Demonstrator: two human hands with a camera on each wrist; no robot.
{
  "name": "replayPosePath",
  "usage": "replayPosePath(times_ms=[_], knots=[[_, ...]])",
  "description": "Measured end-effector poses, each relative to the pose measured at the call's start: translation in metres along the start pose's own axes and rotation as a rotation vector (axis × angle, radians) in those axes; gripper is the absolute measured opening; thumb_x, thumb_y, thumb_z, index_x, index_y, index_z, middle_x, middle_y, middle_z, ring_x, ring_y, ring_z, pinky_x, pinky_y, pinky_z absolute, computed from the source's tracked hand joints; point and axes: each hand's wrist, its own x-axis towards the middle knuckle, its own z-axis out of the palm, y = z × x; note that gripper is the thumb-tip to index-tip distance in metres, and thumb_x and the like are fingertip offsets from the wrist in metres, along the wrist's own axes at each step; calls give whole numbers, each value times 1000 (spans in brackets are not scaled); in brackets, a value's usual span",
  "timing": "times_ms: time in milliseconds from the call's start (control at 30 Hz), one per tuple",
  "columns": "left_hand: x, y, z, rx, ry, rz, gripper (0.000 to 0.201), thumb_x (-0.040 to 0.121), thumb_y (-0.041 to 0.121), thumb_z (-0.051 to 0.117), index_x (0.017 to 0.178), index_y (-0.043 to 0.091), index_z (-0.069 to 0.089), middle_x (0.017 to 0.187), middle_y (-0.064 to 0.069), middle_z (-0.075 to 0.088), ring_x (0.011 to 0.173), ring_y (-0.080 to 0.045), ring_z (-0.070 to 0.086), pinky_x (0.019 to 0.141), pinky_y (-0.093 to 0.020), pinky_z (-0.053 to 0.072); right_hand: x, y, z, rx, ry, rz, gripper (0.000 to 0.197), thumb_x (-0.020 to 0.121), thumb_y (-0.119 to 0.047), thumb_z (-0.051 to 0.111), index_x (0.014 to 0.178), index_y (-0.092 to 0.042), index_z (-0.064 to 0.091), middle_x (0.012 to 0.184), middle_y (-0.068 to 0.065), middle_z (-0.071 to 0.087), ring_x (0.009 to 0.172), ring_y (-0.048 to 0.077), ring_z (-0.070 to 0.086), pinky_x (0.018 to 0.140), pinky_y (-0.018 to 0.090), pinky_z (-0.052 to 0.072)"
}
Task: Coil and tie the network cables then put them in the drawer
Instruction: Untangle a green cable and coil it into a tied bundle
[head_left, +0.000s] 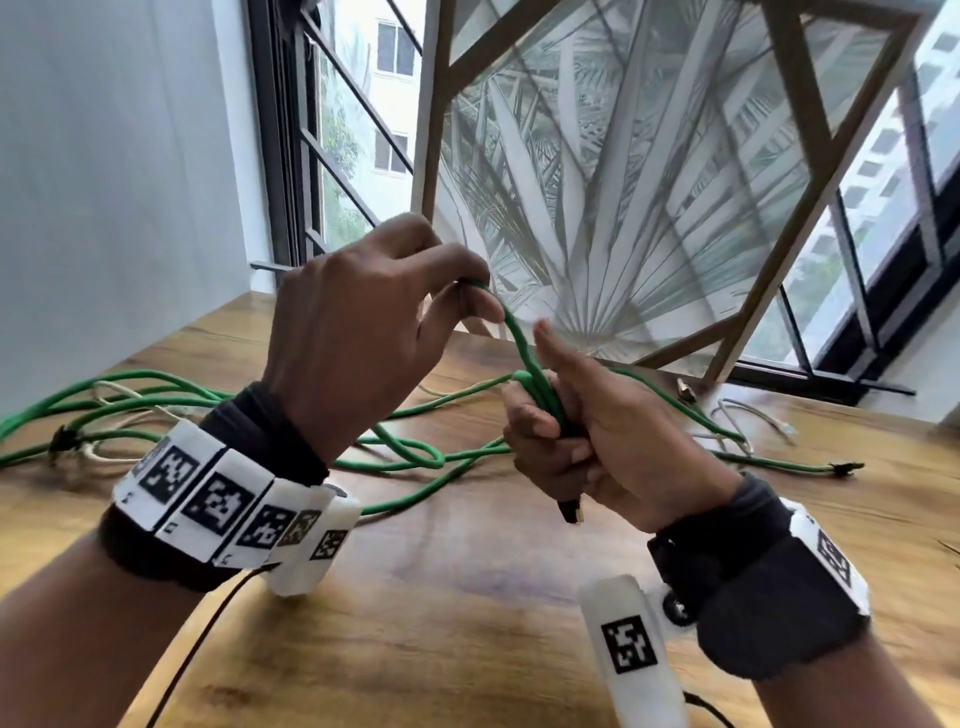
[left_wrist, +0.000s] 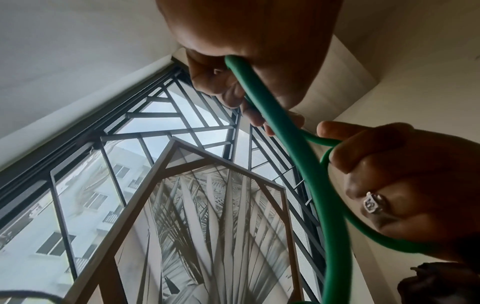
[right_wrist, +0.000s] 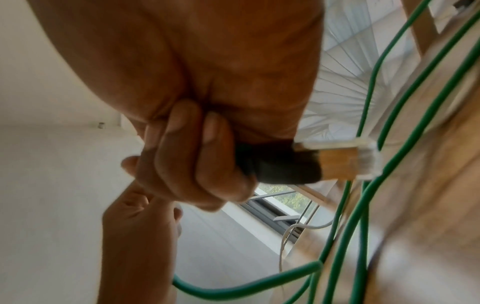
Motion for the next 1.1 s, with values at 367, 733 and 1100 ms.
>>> replayPosePath(times_ms=[367, 733, 1100], knots=[[-1, -20, 26, -495, -405, 136, 18, 106, 15, 62, 115, 23, 75, 81, 20, 64, 72, -2, 64, 72, -18, 47, -14, -17, 10, 594, -318, -190, 24, 92, -27, 34, 68, -22, 34, 50, -6, 17, 40, 11, 8, 41, 29, 7], [-13, 4, 24, -403, -768, 139, 31, 107, 29, 51, 89, 53, 47, 67, 25, 53, 59, 4, 48, 59, -13, 32, -9, -16, 4, 739, 30, -543, 12, 96, -18, 35, 85, -19, 40, 64, -6, 29, 53, 11, 25, 52, 24, 26], [-21, 16, 23, -177, -980, 159, 35, 107, 42, 50, 142, 36, 45, 82, 12, 52, 70, -14, 50, 64, -27, 35, 8, -3, -8, 906, 229, -690, 38, 110, -14, 27, 85, -12, 55, 69, -1, 43, 58, 13, 41, 59, 26, 43]])
